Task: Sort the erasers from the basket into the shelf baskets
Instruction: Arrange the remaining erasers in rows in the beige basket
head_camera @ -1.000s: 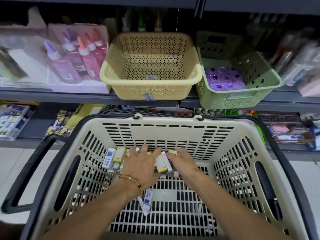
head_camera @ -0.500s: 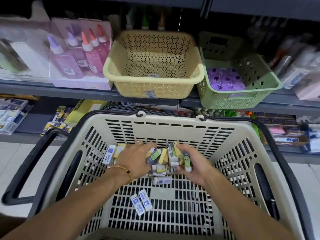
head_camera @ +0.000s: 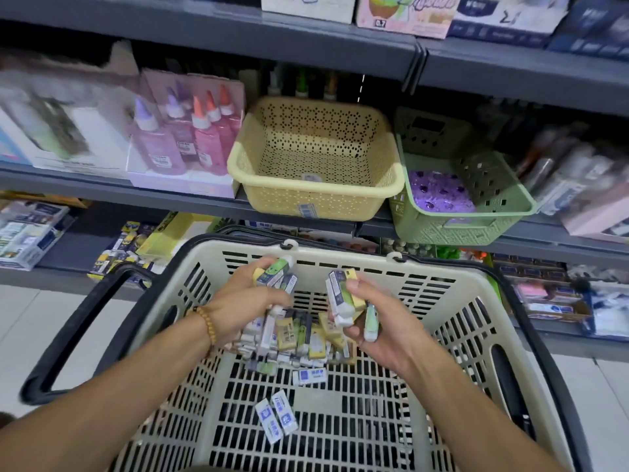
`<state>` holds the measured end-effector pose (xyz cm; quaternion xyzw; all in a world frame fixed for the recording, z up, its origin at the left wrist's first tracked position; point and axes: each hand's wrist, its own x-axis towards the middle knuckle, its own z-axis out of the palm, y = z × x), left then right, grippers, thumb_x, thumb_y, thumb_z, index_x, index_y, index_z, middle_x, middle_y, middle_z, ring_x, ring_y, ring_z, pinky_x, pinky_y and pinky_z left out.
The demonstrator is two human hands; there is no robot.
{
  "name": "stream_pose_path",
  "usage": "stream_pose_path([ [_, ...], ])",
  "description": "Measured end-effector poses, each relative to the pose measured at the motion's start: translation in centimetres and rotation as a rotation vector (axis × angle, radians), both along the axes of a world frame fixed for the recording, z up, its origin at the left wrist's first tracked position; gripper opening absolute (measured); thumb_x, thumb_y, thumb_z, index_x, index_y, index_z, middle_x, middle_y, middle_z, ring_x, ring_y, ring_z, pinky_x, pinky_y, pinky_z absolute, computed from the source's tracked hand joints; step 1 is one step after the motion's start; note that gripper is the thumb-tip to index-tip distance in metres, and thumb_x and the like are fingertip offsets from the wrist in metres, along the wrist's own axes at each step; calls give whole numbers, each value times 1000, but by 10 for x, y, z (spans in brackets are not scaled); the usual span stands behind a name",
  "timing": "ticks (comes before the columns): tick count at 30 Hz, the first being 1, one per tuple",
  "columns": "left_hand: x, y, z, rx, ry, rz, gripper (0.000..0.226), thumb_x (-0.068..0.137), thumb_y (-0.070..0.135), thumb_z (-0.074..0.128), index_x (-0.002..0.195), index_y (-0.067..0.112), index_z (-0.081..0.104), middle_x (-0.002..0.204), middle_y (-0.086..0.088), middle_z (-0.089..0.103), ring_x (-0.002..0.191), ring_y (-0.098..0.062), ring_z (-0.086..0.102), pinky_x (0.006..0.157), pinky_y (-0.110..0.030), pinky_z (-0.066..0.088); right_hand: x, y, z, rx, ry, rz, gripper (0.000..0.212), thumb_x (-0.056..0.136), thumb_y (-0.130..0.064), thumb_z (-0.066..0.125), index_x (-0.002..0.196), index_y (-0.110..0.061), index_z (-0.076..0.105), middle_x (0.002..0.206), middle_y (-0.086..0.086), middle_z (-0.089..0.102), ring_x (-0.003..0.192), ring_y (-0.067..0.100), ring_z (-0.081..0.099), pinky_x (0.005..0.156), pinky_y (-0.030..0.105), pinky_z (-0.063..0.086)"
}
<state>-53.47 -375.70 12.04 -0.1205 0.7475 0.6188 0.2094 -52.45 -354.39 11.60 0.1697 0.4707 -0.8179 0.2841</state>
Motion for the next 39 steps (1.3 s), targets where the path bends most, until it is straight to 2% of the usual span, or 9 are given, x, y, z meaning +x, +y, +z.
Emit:
stream_pose_path([
  [2, 0, -4, 18, 170, 11, 107, 67, 68, 0, 78, 110, 41, 45, 107, -8, 63, 88, -23, 63, 72, -40, 55, -4, -8, 18, 89, 80, -6, 63, 58, -13, 88, 116, -19, 66, 90, 10, 64, 64, 18, 54, 38, 23, 40],
  [4, -2, -10, 36, 257, 53, 171, 68, 56, 3, 80, 102, 42, 49, 112, -13, 65, 102, -31, 63, 94, -55, 49, -13, -16, 41, 212, 226, 34, 41, 61, -11, 84, 99, -24, 73, 82, 3, 69, 57, 11, 55, 41, 23, 39],
  [6, -6, -17, 51, 310, 95, 190, 71, 46, 11, 80, 101, 45, 51, 113, -10, 66, 104, -30, 62, 99, -60, 44, -28, -24, 67, 311, 364, 38, 31, 70, -6, 81, 94, -25, 73, 78, 2, 72, 56, 9, 55, 43, 23, 40],
  [10, -27, -36, 66, 337, 157, 178, 83, 40, 22, 82, 119, 31, 59, 97, 0, 72, 95, -24, 64, 84, -43, 52, -66, -47, 110, 580, 606, 16, 25, 78, -8, 74, 89, -29, 67, 62, -2, 62, 47, 11, 43, 41, 22, 34],
  [13, -47, -47, 71, 483, 143, 246, 39, 66, 5, 76, 101, 17, 66, 72, -2, 67, 67, -19, 62, 58, -31, 52, -87, -60, 118, 771, 665, 115, 23, 79, -8, 73, 92, -23, 62, 53, -9, 58, 39, 6, 39, 38, 16, 27],
  [18, -69, -53, 82, 630, 38, 270, 17, 81, -1, 63, 86, 15, 59, 63, -7, 54, 58, -19, 58, 53, -35, 55, -96, -66, 114, 842, 578, 161, 20, 74, -7, 73, 87, -18, 63, 55, -5, 59, 41, 9, 42, 38, 19, 28],
  [26, -57, -58, 84, 565, -37, 204, 21, 80, -1, 66, 96, 10, 58, 64, -6, 56, 55, -17, 59, 52, -33, 55, -105, -62, 124, 542, 421, 57, 36, 47, -18, 83, 81, -22, 72, 76, 4, 68, 50, 11, 50, 44, 21, 40],
  [31, -39, -70, 83, 573, -67, 243, 19, 78, -2, 67, 95, 6, 61, 60, -7, 59, 54, -17, 62, 49, -32, 54, -132, -84, 125, 539, 463, 30, 35, 71, 1, 80, 92, -19, 61, 62, 0, 68, 45, 8, 55, 40, 21, 44],
  [39, -45, -90, 78, 583, -43, 379, 35, 75, -1, 70, 108, 6, 61, 65, -10, 59, 60, -22, 61, 52, -35, 55, -205, -117, 75, 730, 218, 130, 18, 75, 2, 78, 85, -6, 66, 53, 5, 65, 51, 15, 56, 47, 24, 51],
])
